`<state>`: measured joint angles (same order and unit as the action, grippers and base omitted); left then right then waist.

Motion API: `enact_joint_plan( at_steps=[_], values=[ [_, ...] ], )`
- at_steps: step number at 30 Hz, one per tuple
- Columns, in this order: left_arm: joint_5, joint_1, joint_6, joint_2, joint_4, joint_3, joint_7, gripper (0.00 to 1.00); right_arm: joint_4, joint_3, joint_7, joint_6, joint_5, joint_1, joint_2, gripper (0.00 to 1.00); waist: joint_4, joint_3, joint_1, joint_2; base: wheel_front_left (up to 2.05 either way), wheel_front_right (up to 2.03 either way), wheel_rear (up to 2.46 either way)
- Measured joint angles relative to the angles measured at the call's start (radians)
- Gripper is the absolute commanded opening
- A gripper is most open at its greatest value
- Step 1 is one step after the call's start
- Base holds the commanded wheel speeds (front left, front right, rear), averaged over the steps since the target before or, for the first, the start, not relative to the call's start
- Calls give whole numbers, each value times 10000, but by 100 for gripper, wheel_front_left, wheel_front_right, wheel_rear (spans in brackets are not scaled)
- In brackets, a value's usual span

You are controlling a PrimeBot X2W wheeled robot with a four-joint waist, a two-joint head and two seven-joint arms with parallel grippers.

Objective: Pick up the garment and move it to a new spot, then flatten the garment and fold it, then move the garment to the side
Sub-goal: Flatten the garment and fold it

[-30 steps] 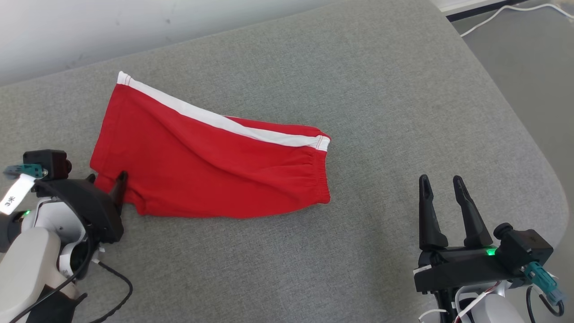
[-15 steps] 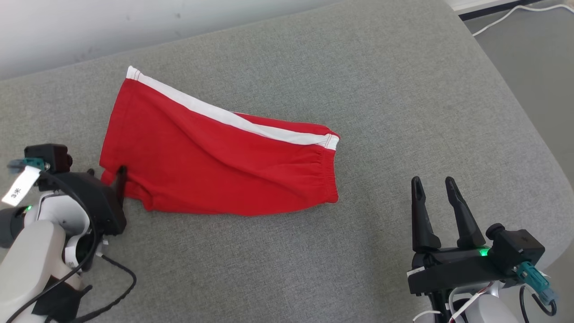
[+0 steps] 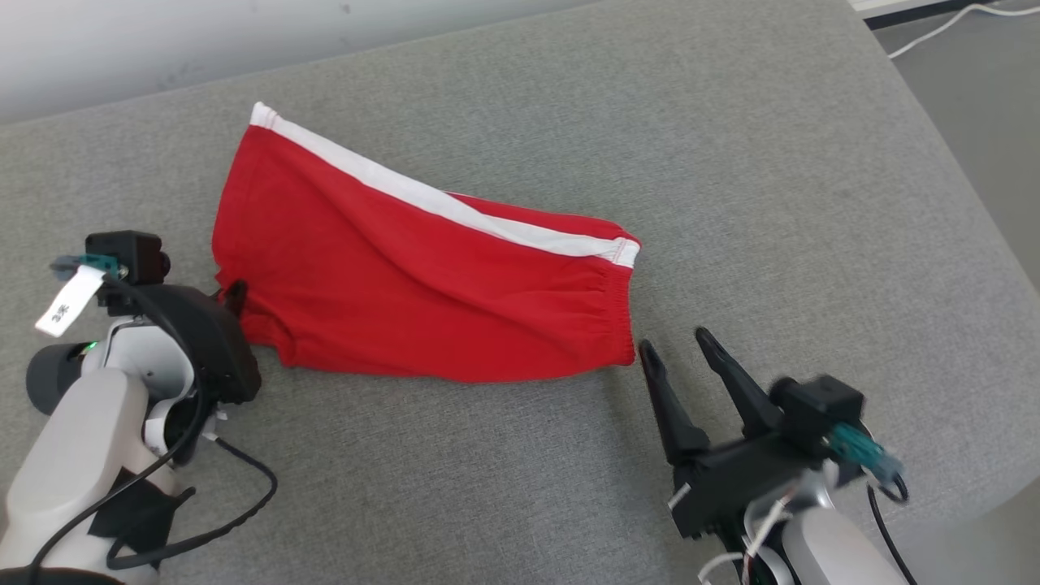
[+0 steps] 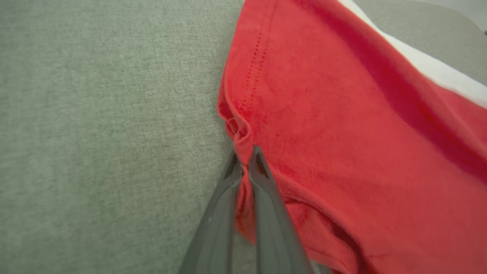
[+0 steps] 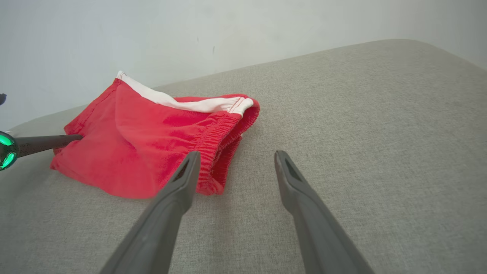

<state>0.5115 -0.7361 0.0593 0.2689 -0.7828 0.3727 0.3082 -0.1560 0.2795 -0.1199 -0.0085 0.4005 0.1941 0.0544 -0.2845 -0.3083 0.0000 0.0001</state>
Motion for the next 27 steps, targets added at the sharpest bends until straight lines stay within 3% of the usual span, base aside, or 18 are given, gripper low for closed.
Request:
enact_joint_plan(
  at_steps=[12, 24, 25, 26, 27],
  values=[
    [81, -319, 130, -407, -420, 69, -46, 0, -1055, 1283, 1509, 330, -1223, 945, 445, 100, 442, -33, 0, 0, 0, 0, 0],
    [153, -337, 290, -462, -690, 52, -288, 0, -1386, 1463, 1730, 364, -1695, 1536, 679, 100, 498, 1, 0, 0, 0, 0, 0],
    [153, -342, 291, -468, -704, 52, -293, 0, -1411, 1482, 1730, 366, -1737, 1635, 665, 80, 507, 2, 0, 0, 0, 0, 0],
    [153, -353, 291, -483, -734, 58, -349, 0, -1434, 1480, 1730, 366, -1739, 1700, 646, 49, 517, 2, 0, 0, 0, 0, 0],
    [153, -358, 291, -495, -759, 59, -364, 0, -1482, 1486, 1730, 370, -1739, 1735, 627, 40, 527, 4, 0, 0, 0, 0, 0]
  ],
)
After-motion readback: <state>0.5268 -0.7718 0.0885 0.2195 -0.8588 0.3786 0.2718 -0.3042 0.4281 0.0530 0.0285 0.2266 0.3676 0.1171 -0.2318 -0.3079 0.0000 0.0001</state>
